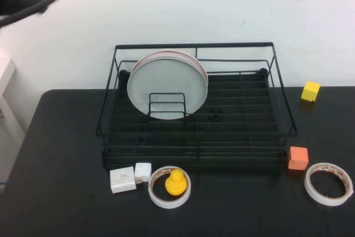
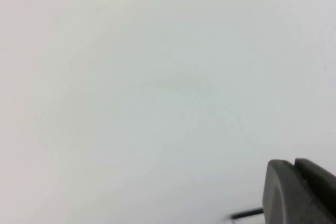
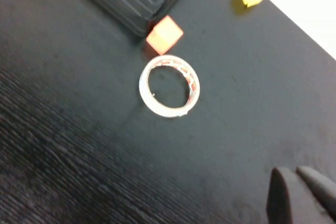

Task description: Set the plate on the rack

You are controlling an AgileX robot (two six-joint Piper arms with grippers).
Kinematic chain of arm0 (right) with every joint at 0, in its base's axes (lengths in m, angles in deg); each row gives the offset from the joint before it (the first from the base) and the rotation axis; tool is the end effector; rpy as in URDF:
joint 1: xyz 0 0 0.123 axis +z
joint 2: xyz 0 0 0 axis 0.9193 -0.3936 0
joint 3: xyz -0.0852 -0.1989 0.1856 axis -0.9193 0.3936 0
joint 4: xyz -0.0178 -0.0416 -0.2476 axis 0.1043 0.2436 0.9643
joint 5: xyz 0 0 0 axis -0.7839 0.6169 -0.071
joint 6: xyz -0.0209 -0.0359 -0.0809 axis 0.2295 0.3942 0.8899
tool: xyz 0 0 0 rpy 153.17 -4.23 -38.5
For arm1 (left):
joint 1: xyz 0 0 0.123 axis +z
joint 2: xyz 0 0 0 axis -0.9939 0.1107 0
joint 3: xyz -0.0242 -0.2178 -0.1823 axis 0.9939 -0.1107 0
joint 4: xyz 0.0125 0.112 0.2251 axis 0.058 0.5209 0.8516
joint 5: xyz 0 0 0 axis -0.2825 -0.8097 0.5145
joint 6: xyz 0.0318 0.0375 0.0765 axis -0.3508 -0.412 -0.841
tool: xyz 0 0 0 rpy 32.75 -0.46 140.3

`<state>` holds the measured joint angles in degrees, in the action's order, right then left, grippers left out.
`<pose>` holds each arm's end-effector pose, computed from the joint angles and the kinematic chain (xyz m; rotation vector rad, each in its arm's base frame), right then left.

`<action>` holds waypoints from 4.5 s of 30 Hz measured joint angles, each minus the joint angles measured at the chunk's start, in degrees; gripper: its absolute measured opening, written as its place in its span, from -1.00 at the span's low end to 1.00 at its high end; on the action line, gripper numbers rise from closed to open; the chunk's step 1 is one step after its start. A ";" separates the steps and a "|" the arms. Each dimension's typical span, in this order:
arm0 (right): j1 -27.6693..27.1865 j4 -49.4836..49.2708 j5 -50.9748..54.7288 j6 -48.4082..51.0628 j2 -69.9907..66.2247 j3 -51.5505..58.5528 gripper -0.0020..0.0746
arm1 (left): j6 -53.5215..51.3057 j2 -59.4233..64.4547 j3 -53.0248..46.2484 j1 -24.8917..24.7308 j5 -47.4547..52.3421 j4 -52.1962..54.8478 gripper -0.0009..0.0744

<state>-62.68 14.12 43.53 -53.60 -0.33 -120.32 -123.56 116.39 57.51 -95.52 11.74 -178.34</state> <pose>0.0900 0.0084 0.3348 -0.7848 2.1603 -0.2587 0.2715 -0.0473 0.4178 0.1783 1.5870 0.0190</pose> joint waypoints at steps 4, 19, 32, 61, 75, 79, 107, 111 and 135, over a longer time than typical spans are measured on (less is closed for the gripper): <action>0.00 -2.74 -3.68 -0.13 8.90 6.99 -0.94 | 7.99 -10.36 -10.16 0.00 2.18 -0.11 -0.98; 0.00 -18.94 -7.06 1.30 25.59 18.81 -0.94 | 16.14 -30.87 -42.77 0.00 15.79 0.37 -0.98; 0.00 -19.87 -7.30 1.40 25.73 18.93 -0.95 | 16.23 -31.29 -44.47 0.00 19.53 0.57 -0.98; -0.04 -19.95 -7.45 1.40 25.73 18.93 -0.95 | 6.12 -69.26 -61.55 -1.69 1.66 0.17 -0.98; -0.04 -19.95 -7.47 1.29 25.73 18.93 -0.95 | 92.91 -69.36 -64.52 -1.69 3.24 79.35 -0.98; -0.04 -19.95 -7.47 1.29 25.73 18.93 -0.95 | 104.22 -69.46 -64.52 -1.52 8.22 86.60 -0.98; -0.04 -19.95 -7.47 1.29 25.73 18.93 -0.95 | 117.34 -69.55 -64.42 1.79 24.09 95.65 -0.98; -0.04 -19.95 -7.47 1.29 25.73 18.93 -0.95 | 117.31 -69.55 -64.42 1.79 24.12 95.56 -0.98; -0.04 -17.95 -12.63 11.08 25.73 21.90 -0.95 | 117.18 -69.55 -64.42 1.92 24.21 95.44 -0.98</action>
<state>-62.72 -3.83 30.90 -42.52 25.40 -98.42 -6.38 46.85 -6.91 -93.60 35.95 -82.90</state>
